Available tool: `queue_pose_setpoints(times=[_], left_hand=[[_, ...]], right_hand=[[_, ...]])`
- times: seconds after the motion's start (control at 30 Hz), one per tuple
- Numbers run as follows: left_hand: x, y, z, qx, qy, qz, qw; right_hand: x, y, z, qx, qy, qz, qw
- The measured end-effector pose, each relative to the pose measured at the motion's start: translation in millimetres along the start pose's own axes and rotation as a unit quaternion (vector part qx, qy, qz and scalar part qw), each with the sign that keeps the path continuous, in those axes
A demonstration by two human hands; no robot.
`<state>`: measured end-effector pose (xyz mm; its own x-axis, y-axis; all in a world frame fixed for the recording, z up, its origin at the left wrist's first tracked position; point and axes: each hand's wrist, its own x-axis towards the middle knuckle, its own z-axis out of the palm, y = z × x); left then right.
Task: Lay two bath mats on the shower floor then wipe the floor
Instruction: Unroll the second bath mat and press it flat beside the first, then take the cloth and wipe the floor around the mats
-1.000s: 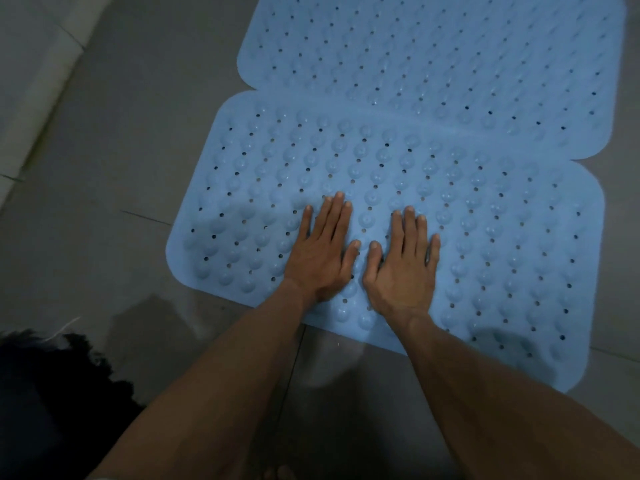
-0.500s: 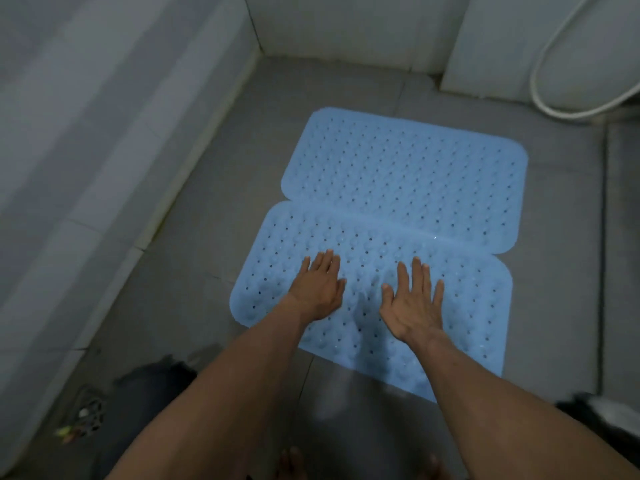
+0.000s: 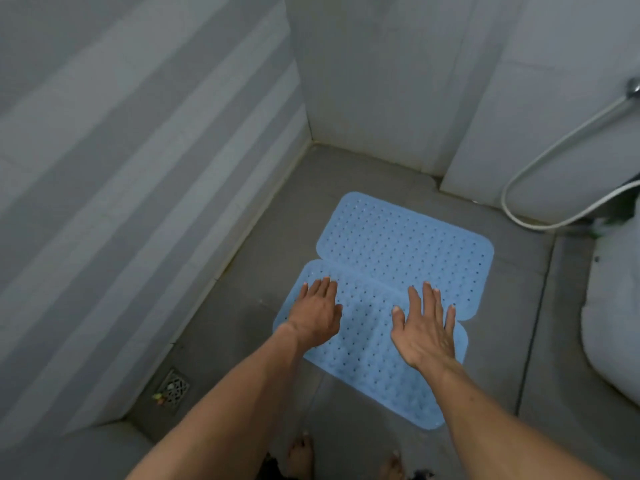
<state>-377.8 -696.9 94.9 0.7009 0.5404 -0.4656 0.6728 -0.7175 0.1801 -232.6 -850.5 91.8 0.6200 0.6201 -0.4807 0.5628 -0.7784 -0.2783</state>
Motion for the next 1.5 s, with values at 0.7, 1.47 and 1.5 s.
queue_pose_setpoints(times=[0.7,1.47,1.5], left_hand=[[-207,-96,-271,-0.105,0.258,-0.176,0.944],[-592,-228,-372,0.027,0.472,-0.565,0.676],[-607,-226,-372,0.027,0.473,-0.587,0.656]], right_hand=[[-114,-257,-239,0.019,0.144,-0.243,0.959],[-360,-616,-196,-0.017,-0.045,-0.677,0.734],[-374,-623,-189,-0.028,-0.058,-0.688,0.723]])
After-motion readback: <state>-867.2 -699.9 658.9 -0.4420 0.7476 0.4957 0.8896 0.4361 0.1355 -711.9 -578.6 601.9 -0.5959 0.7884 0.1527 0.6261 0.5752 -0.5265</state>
